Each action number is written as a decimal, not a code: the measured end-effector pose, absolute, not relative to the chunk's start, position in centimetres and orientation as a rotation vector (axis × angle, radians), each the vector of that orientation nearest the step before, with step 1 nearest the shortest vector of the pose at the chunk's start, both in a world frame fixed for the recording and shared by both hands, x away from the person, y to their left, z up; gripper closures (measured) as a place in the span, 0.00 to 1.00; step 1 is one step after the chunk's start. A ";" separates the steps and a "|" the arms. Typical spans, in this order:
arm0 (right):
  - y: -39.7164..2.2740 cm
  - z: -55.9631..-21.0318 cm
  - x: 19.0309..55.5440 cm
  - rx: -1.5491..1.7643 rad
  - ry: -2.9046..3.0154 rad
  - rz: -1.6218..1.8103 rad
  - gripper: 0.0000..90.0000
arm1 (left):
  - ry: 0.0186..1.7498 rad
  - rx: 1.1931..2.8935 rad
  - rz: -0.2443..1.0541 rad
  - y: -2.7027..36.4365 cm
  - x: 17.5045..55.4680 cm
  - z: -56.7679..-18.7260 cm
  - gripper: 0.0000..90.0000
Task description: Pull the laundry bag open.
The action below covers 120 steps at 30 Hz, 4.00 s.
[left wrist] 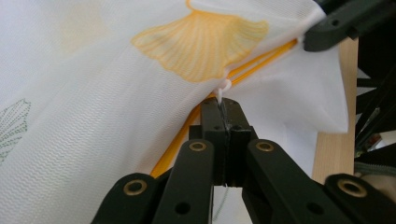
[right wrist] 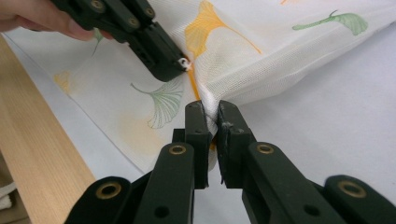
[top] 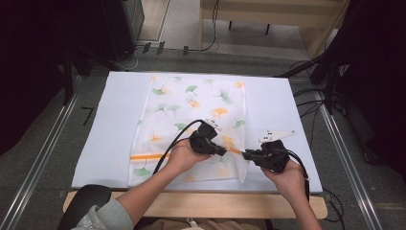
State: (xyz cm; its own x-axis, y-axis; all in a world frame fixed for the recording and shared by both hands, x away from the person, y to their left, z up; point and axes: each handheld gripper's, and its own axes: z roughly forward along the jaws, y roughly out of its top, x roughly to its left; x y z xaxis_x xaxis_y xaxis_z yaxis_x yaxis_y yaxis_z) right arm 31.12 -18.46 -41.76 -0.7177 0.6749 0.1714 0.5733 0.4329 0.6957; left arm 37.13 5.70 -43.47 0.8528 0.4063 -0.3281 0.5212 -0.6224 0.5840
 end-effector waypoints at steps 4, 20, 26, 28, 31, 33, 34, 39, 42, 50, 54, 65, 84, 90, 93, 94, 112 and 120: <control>-19.0 -41.8 31.3 1.127 2.529 1.179 0.95 | 0.649 2.292 -0.258 6.2 36.9 -43.4 1.00; -18.6 -42.0 31.2 1.127 2.534 1.173 0.95 | 0.645 2.292 -0.268 6.5 36.9 -43.7 1.00; -18.4 -42.1 31.3 1.112 2.553 1.157 0.95 | 0.663 2.307 -0.269 6.6 36.9 -44.0 1.00; -18.4 -42.1 31.3 1.109 2.554 1.160 0.95 | 0.673 2.307 -0.265 6.7 36.9 -44.0 1.00; -18.4 -42.1 31.3 1.107 2.555 1.159 0.95 | 0.686 2.311 -0.263 7.0 37.0 -44.2 1.00; -18.5 -42.0 31.3 1.107 2.557 1.158 0.95 | 0.697 2.323 -0.258 7.3 37.1 -44.3 1.00; -18.6 -42.0 31.3 1.112 2.555 1.156 0.95 | 0.696 2.318 -0.258 7.5 37.2 -44.3 1.00; -18.7 -42.1 31.2 1.103 2.556 1.148 0.95 | 0.752 2.318 -0.249 8.9 37.3 -44.1 1.00; -18.8 -42.0 31.3 1.108 2.554 1.154 0.95 | 0.767 2.316 -0.244 9.5 37.3 -44.0 1.00; -18.8 -42.0 31.4 1.100 2.565 1.150 0.95 | 0.773 2.305 -0.254 9.7 37.1 -44.3 1.00; -18.7 -42.1 31.4 1.101 2.572 1.146 0.95 | 0.781 2.307 -0.253 9.7 37.0 -44.3 1.00; -18.7 -42.2 31.5 1.109 2.571 1.149 0.95 | 0.776 2.300 -0.257 9.6 37.0 -44.1 1.00; -18.7 -42.3 31.6 1.107 2.577 1.146 0.95 | 0.814 2.317 -0.270 10.7 37.1 -44.0 1.00; -18.8 -42.3 31.6 1.108 2.577 1.135 0.95 | 0.843 2.327 -0.254 12.3 37.1 -43.7 1.00; -18.8 -42.3 31.6 1.106 2.575 1.135 0.95 | 0.846 2.334 -0.242 13.7 36.9 -43.6 1.00; -18.8 -42.3 31.6 1.108 2.576 1.134 0.95 | 0.852 2.320 -0.253 14.1 36.7 -43.7 1.00; -18.7 -42.4 31.6 1.102 2.580 1.121 0.95 | 0.859 2.297 -0.233 14.4 36.5 -43.6 1.00; -18.7 -42.4 31.6 1.100 2.583 1.124 0.95 | 0.861 2.294 -0.246 14.5 36.6 -43.7 1.00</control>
State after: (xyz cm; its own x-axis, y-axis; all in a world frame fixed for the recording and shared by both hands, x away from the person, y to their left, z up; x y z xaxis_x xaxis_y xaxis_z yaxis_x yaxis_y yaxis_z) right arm 31.64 -18.68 -42.41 -0.7293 0.6629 0.1696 0.5760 0.4610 0.6751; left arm 36.57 14.46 -43.68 0.7650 0.5163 -0.3849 0.6417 -0.5607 0.5232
